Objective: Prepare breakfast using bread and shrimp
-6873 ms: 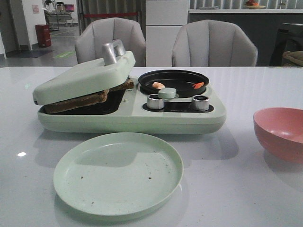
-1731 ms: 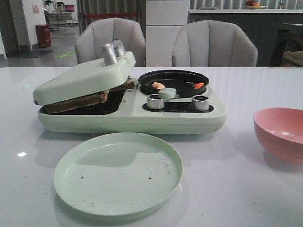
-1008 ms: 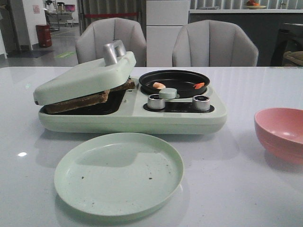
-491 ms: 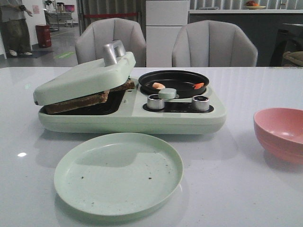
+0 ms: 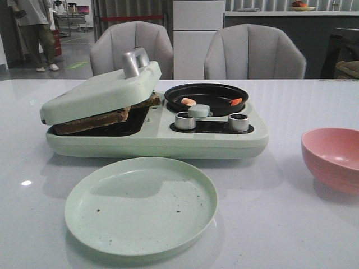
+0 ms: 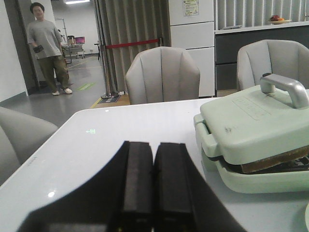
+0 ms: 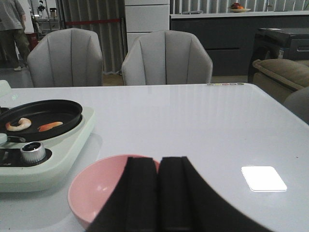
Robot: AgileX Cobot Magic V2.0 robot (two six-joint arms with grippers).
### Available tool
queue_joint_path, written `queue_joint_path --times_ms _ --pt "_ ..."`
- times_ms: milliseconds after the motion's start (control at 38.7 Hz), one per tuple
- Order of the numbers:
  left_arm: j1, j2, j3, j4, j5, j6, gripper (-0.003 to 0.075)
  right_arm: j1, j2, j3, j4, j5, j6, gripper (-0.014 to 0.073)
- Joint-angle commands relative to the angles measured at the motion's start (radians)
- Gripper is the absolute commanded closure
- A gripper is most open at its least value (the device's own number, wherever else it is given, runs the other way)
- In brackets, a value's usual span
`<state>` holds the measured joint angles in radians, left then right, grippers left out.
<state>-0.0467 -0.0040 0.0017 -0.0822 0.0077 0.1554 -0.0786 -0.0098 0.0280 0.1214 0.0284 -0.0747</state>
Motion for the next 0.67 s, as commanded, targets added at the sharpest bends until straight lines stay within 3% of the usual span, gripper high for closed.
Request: queue_joint_path --times_ms 0,646 --pt "-0.007 -0.019 0.006 -0.01 -0.088 -0.008 0.0619 0.01 -0.024 -0.017 0.006 -0.098 0.0 0.0579" --pt "-0.007 -0.019 0.006 -0.01 -0.088 -0.008 0.0619 0.032 -0.024 -0.017 0.006 -0.096 0.0 0.0579"
